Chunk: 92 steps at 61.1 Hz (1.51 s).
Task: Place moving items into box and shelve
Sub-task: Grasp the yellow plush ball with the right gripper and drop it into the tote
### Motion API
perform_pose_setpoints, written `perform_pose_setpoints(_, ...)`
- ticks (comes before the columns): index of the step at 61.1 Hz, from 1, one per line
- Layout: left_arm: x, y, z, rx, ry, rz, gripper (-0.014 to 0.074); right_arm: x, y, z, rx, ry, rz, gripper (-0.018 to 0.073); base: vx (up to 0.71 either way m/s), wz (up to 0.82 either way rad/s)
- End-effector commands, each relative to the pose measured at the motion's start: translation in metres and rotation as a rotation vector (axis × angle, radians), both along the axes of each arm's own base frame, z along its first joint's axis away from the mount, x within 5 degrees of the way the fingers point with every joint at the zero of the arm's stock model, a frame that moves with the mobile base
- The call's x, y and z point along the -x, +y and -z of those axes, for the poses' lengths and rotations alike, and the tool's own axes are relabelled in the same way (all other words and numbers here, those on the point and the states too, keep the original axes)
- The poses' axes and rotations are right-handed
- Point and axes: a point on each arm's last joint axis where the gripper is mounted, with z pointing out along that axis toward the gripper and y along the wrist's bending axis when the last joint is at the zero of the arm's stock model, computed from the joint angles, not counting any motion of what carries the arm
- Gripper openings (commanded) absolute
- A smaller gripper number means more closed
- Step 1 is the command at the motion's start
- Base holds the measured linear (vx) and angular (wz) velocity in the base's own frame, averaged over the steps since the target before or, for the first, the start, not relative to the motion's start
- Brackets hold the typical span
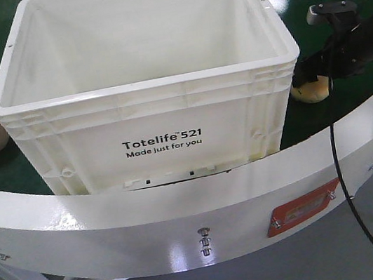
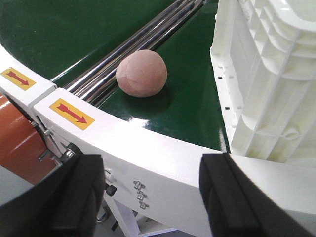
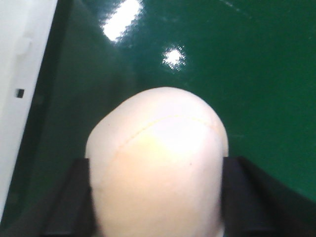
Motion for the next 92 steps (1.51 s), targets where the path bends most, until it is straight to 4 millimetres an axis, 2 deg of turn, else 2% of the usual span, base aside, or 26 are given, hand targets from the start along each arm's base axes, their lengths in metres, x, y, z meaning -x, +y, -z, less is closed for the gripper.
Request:
perform_pose_setpoints(1, -0.004, -0.001, -0.015, -0.005, -0.089, 0.009, 0.0536, -0.004, -0.002, -0.037, 0.015, -0.134, 0.019, 0.0342, 0.0, 0.0)
perform_pose_setpoints(6, -0.004, -0.001, -0.015, -0.005, -0.089, 0.009, 0.0536, -0.002, -0.002, -0.045, 0.02, -0.154, 0.016, 0.0297, 0.0, 0.0)
perform_pose_setpoints(11, -0.004, -0.001, -0.015, -0.005, -0.089, 0.009, 0.0536, 0.002, -0.002, -0.064, 0.034, -0.207, 0.016, 0.0287, 0.0, 0.0)
perform_pose_setpoints(15, -0.004, -0.001, -0.015, -0.005, -0.089, 0.009, 0.0536, 0.008, -0.003, -0.089, 0.048, -0.287, 0.026, 0.0288, 0.0, 0.0)
perform_pose_setpoints(23, -0.004, -0.001, -0.015, -0.005, -0.09, 0.01, 0.0536, 0.031, 0.002, -0.152, 0.088, -0.486, 0.019, 0.0288, 0.0, 0.0)
perform_pose_setpoints(33, -0.004, -0.001, -0.015, -0.005, -0.09, 0.01, 0.0536, 0.067, 0.035, -0.214, 0.107, -0.694, -0.074, 0.0288, 0.0, 0.0)
perform_pose_setpoints(39, -0.004, -0.001, -0.015, -0.005, -0.09, 0.01, 0.0536, 0.085, 0.068, -0.235, 0.082, -0.779, -0.163, 0.0288, 0.0, 0.0)
perform_pose_setpoints(48, -0.004, -0.001, -0.015, -0.005, -0.09, 0.01, 0.0536, 0.098, 0.123, -0.239, 0.002, -0.82, -0.297, 0.0288, 0.0, 0.0)
perform_pose_setpoints(54, -0.004, -0.001, -0.015, -0.005, -0.09, 0.01, 0.0536, 0.097, 0.155, -0.228, -0.064, -0.801, -0.353, 0.029, 0.0, 0.0)
perform_pose_setpoints(61, -0.004, -0.001, -0.015, -0.005, -0.09, 0.01, 0.0536, 0.09, 0.176, -0.21, -0.088, -0.76, -0.387, 0.0337, 0.0, 0.0)
perform_pose_setpoints(71, -0.004, -0.001, -0.015, -0.005, -0.09, 0.01, 0.0536, 0.075, 0.182, -0.188, -0.109, -0.688, -0.361, 0.0566, 0.0, 0.0)
perform_pose_setpoints(78, -0.004, -0.001, -0.015, -0.005, -0.09, 0.01, 0.0536, 0.075, 0.182, -0.188, -0.108, -0.693, -0.357, 0.0717, 0.0, 0.0)
perform_pose_setpoints(84, -0.004, -0.001, -0.015, -0.005, -0.09, 0.01, 0.0536, 0.082, 0.178, -0.199, -0.116, -0.712, -0.351, 0.072, 0.0, 0.0)
perform_pose_setpoints(92, -0.003, 0.0, -0.014, -0.002, -0.073, 0.007, 0.0536, 0.107, 0.167, -0.226, -0.142, -0.708, -0.328, 0.0688, 0.0, 0.0)
